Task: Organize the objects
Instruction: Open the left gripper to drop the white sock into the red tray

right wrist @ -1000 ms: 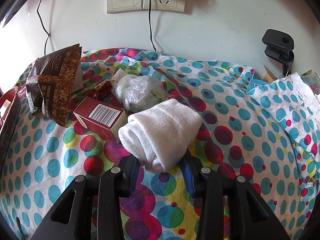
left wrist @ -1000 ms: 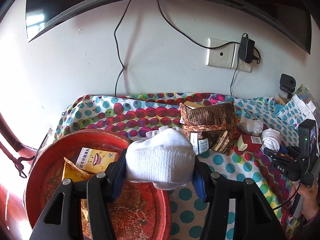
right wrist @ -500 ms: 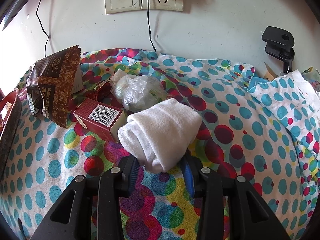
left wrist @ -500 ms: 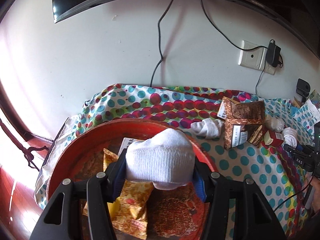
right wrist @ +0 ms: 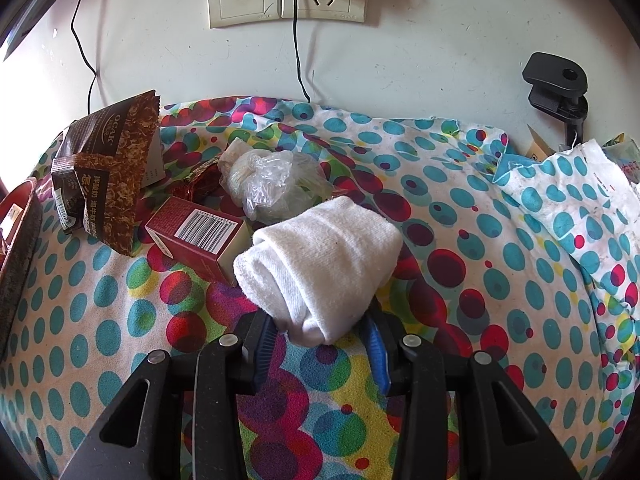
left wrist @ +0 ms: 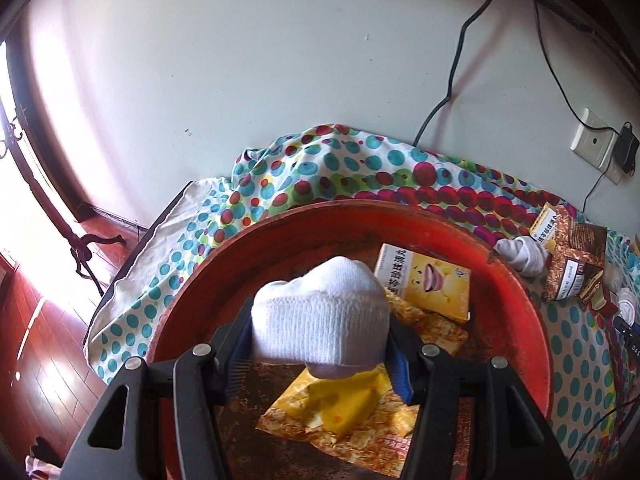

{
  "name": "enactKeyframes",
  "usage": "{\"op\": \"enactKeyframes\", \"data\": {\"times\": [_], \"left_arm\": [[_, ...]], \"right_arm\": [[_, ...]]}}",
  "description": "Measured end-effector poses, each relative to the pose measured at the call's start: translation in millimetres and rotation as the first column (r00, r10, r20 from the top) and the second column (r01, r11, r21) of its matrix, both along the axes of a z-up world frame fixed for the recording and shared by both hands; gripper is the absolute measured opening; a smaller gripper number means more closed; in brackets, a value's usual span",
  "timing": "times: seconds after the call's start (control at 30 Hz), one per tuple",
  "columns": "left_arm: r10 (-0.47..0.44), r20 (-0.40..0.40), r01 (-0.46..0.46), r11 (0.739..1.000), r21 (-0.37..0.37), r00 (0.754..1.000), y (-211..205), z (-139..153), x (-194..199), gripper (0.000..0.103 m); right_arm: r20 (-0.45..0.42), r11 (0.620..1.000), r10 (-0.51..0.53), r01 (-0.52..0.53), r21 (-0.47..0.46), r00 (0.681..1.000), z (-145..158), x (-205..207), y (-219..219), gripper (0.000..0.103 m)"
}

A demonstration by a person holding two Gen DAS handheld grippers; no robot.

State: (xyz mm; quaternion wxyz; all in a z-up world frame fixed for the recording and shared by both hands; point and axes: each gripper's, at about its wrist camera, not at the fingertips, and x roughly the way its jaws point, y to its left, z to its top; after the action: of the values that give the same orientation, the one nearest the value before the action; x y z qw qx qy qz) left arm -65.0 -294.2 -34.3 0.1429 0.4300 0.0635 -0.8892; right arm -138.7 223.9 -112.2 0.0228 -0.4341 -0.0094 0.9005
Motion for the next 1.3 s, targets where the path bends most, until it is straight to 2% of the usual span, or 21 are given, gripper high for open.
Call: {"op": "enactKeyframes", "data": {"times": [0.17, 0.3, 0.43, 0.53, 0.7, 0.93, 1.1, 1.3], "left_arm": [[0.045, 0.007, -0.046, 0.999, 0.021, 0.999, -21.7, -6.4, 5.2, 0.057], [0.089, 0.027, -0.089, 0.996, 0.009, 0.996, -34.7, -14.5, 7.9, 0.057], [0.090, 0.043, -0.091, 0.996, 0.024, 0.995, -37.0, -23.3, 4.9, 0.058], [0.067, 0.042, -0.070, 0.995, 0.067, 0.997, -32.8, -26.0, 2.6, 0.058], [0.056, 0.045, -0.057, 0.998, 0.020, 0.997, -24.7, -27.1, -1.9, 0.060], [0.092, 0.076, -0.095, 0.995, 0.040, 0.993, -34.7, -34.4, -2.3, 0.061], [0.084, 0.060, -0.086, 0.996, 0.036, 0.995, -30.8, -32.0, -1.3, 0.072], [0.094, 0.044, -0.095, 0.995, 0.036, 0.995, -24.8, -22.6, -0.7, 0.073]], "right_arm": [[-0.001, 1.000, 0.010, -0.010, 0.010, 1.000, 0.7, 0.7, 2.2, 0.038], [0.000, 1.000, 0.010, -0.010, 0.008, 1.000, 0.7, 0.5, 1.8, 0.038], [0.000, 1.000, 0.010, -0.010, 0.008, 1.000, 0.7, 0.4, 1.8, 0.038], [-0.002, 1.000, 0.010, -0.010, 0.027, 1.000, 0.8, 0.9, 1.1, 0.039], [-0.002, 0.999, 0.006, -0.006, 0.034, 1.000, 0.3, 0.6, -2.4, 0.039], [-0.002, 0.999, 0.002, -0.002, 0.034, 1.000, 0.2, 1.7, -8.7, 0.039], [-0.002, 0.999, 0.001, -0.001, 0.037, 1.000, 0.7, 5.1, -14.0, 0.040], [-0.002, 0.999, -0.002, 0.002, 0.033, 1.000, 1.8, 10.0, -18.2, 0.041]]}}
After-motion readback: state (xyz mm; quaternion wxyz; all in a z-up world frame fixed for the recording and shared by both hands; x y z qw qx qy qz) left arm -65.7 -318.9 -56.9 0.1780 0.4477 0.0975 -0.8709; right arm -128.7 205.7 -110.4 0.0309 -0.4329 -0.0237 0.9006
